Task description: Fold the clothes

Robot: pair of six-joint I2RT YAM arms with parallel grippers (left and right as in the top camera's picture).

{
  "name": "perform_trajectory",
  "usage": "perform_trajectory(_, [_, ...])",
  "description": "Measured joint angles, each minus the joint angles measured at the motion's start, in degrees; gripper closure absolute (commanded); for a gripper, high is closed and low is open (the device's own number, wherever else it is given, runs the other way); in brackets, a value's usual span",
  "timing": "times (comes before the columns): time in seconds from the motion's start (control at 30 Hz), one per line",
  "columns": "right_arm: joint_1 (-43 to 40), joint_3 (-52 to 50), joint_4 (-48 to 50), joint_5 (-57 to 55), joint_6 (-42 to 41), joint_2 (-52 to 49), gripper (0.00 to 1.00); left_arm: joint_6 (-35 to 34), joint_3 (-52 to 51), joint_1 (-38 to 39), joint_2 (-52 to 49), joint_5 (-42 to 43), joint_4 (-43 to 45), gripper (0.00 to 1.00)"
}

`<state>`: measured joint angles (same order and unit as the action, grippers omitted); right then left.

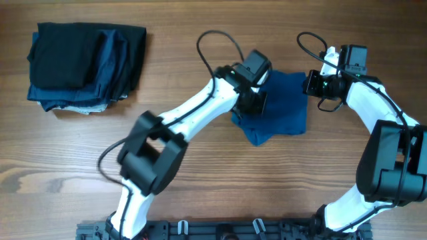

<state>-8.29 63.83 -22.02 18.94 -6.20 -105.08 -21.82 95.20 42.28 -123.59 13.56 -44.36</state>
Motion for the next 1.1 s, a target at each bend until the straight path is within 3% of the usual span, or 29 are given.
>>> perform_trajectory(0.53, [0.0, 0.0, -0.02, 0.0, 0.0, 0.0, 0.94, -0.42, 0.15, 1.29, -2.45, -1.16, -5.79, 0.96])
perform_trajectory(0.77, [0.0, 0.0, 0.0, -0.17, 0.0, 0.0, 0.94, -0.44, -1.14, 1.62, 4.68, -3.19, -5.95, 0.96])
perform_trajectory(0.93, [0.0, 0.0, 0.17, -0.17, 0.0, 0.0, 0.94, -0.44, -1.05, 1.86, 9.16, 0.33, -2.89, 0.96])
perform_trajectory(1.1, [0.0, 0.0, 0.13, -0.2, 0.0, 0.0, 0.94, -0.44, -1.07, 3.32, 6.75, 3.45, -0.9, 0.96])
